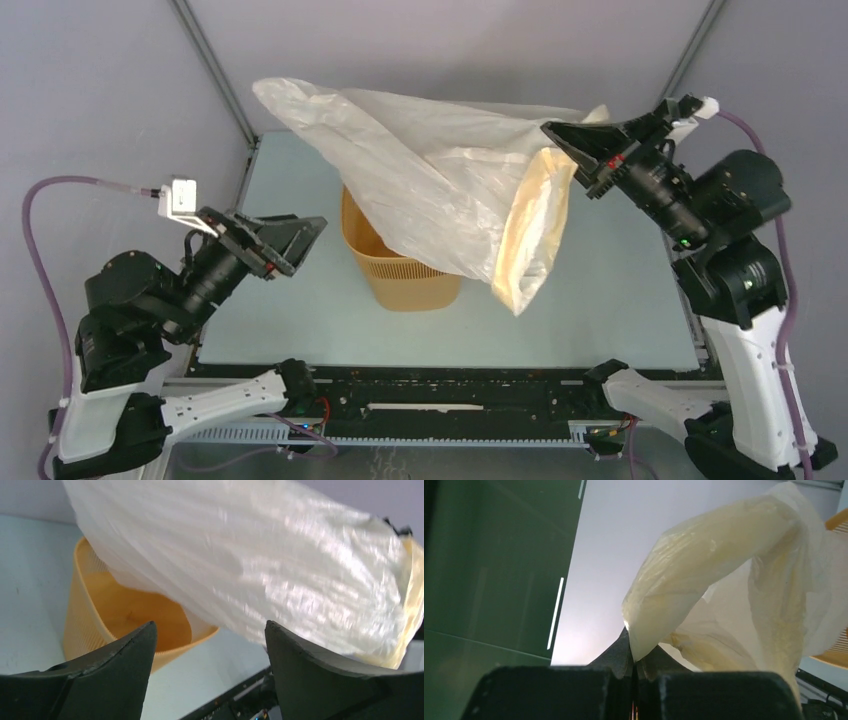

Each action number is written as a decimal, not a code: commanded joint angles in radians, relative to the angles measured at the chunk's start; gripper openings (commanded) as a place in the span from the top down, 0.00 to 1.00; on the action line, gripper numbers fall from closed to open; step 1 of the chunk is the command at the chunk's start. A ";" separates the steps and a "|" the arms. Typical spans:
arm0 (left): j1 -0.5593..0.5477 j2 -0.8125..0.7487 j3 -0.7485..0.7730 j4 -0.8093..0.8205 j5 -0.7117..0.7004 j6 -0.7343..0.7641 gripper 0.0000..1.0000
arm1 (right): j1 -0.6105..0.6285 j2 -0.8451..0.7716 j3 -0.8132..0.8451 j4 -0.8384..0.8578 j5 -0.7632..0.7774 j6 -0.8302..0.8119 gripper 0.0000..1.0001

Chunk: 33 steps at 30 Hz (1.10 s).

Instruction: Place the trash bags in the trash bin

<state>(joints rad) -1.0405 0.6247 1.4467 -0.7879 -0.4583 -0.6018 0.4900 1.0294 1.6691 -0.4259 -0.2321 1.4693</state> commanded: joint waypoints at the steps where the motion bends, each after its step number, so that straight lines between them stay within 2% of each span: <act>1: -0.004 0.162 0.157 0.030 -0.137 0.048 0.13 | -0.073 -0.025 0.006 -0.088 -0.165 0.007 1.00; 5: -0.003 0.253 0.245 0.093 -0.156 0.058 0.14 | -0.076 -0.046 0.017 -0.142 -0.172 -0.003 1.00; 8: 0.023 0.315 0.293 0.106 -0.136 0.061 0.11 | -0.076 -0.055 0.014 -0.149 -0.139 -0.030 1.00; 11: 0.157 0.385 0.309 0.041 0.007 -0.078 0.14 | -0.079 -0.051 -0.026 -0.134 -0.164 -0.003 1.00; 12: 0.218 0.410 0.297 0.012 0.089 -0.147 0.21 | -0.079 -0.053 -0.041 -0.111 -0.175 0.010 1.00; 14: 0.323 0.433 0.240 0.047 0.256 -0.226 0.29 | -0.077 -0.052 -0.049 -0.081 -0.183 0.017 1.00; 16: 0.360 0.464 0.225 0.062 0.299 -0.248 0.32 | -0.077 -0.050 -0.037 -0.088 -0.183 0.007 1.00; 21: 0.365 0.628 0.281 -0.031 0.308 -0.188 0.33 | -0.076 -0.038 -0.030 -0.053 -0.215 0.012 1.00; 24: 0.363 0.715 0.239 -0.055 0.359 -0.164 0.38 | -0.056 -0.022 -0.027 0.002 -0.266 0.009 1.00; 26: 0.363 0.719 0.132 0.000 0.383 -0.180 0.37 | -0.041 -0.019 -0.021 0.029 -0.274 -0.006 1.00; 29: 0.366 0.685 -0.041 0.165 0.464 -0.228 0.34 | -0.024 -0.014 -0.020 0.082 -0.282 -0.045 1.00; 33: 0.366 0.718 -0.042 0.215 0.570 -0.217 0.29 | 0.020 0.022 -0.017 0.153 -0.329 -0.119 1.00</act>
<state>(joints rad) -0.6804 1.3590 1.3865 -0.7055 -0.0185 -0.8085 0.4686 1.0267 1.6226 -0.4110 -0.4904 1.4338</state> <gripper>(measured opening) 0.695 0.007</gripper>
